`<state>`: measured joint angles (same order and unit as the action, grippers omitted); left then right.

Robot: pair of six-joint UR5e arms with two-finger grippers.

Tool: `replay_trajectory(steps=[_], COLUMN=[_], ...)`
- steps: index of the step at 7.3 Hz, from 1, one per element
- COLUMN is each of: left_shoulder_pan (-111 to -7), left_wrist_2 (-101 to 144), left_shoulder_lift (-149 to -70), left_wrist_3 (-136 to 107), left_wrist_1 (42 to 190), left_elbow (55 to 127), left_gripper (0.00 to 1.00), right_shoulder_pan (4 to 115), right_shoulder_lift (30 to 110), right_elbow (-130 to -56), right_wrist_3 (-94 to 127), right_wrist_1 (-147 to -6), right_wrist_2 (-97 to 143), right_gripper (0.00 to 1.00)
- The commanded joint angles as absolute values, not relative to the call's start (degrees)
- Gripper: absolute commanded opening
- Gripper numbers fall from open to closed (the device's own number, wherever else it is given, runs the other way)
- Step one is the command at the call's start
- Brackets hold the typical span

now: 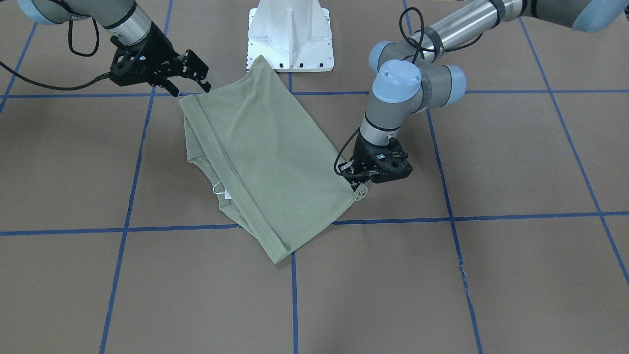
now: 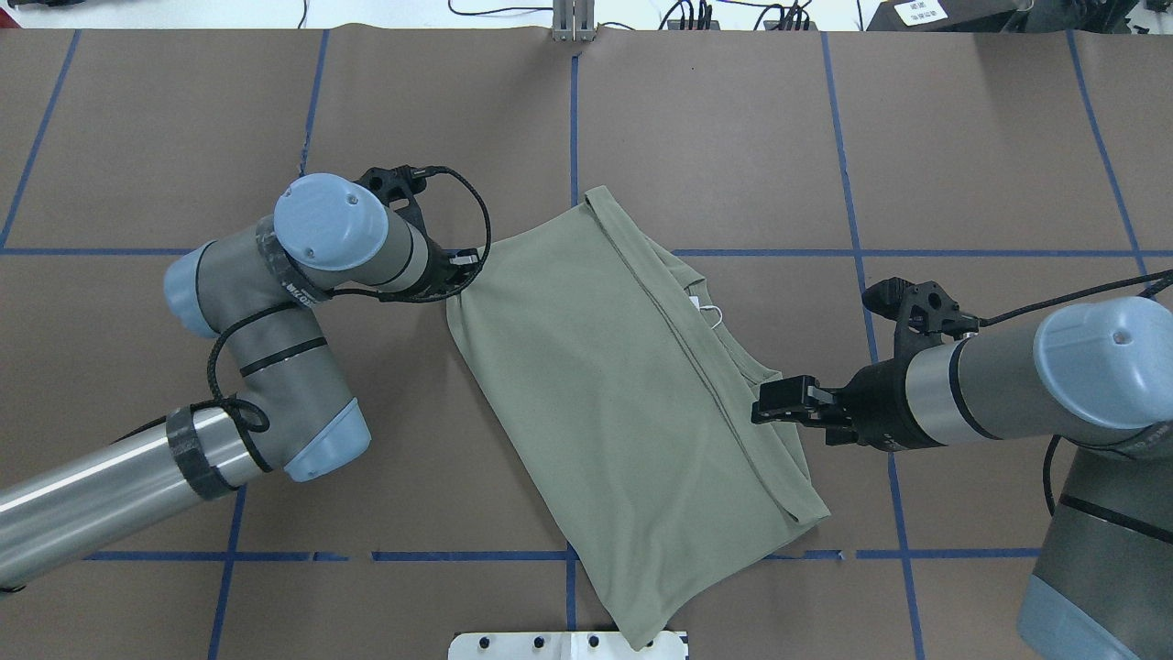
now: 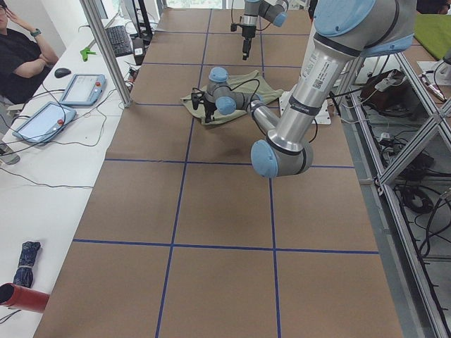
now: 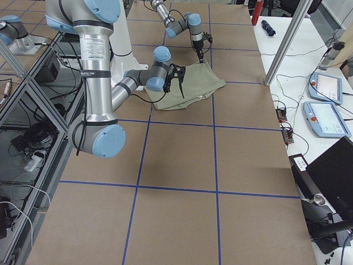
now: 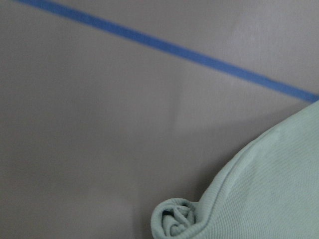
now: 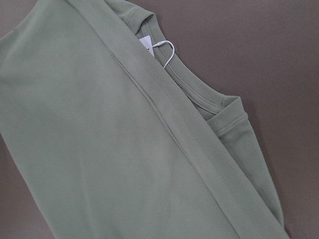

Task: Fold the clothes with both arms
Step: 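Pull the shirt straight with the left gripper toward the far side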

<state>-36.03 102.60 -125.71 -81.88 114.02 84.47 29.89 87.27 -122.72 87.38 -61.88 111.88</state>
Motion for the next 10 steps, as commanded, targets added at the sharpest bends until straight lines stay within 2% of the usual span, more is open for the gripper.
replay_trajectory(steps=[1, 4, 5, 9, 10], left_shoulder_pan=[-38.8, -39.4, -39.4, -39.4, -39.4], left_wrist_2=[98.4, 92.1, 91.1, 89.9, 89.8], left_shoulder_lift=[-131.5, -141.3, -142.3, -143.6, -143.6], left_wrist_3=[-75.0, -72.9, -72.3, -72.1, -72.1], left_wrist_1=[117.2, 133.6, 135.5, 136.4, 137.0], left_elbow=[77.5, 59.3, 56.5, 54.0, 54.0], left_gripper=[0.00, 0.00, 0.00, 0.00, 0.12], right_shoulder_pan=[30.2, 30.3, 30.2, 30.2, 30.1], right_shoulder_lift=[87.3, 87.3, 87.3, 87.2, 87.2], right_elbow=[-122.6, -122.7, -122.6, -122.7, -122.6], right_wrist_3=[87.4, 87.5, 87.5, 87.8, 87.8], right_wrist_1=[-61.9, -61.9, -62.0, -62.0, -62.0], right_wrist_2=[111.9, 111.2, 111.0, 111.0, 110.9], right_gripper=[1.00, 1.00, 1.00, 1.00, 1.00])
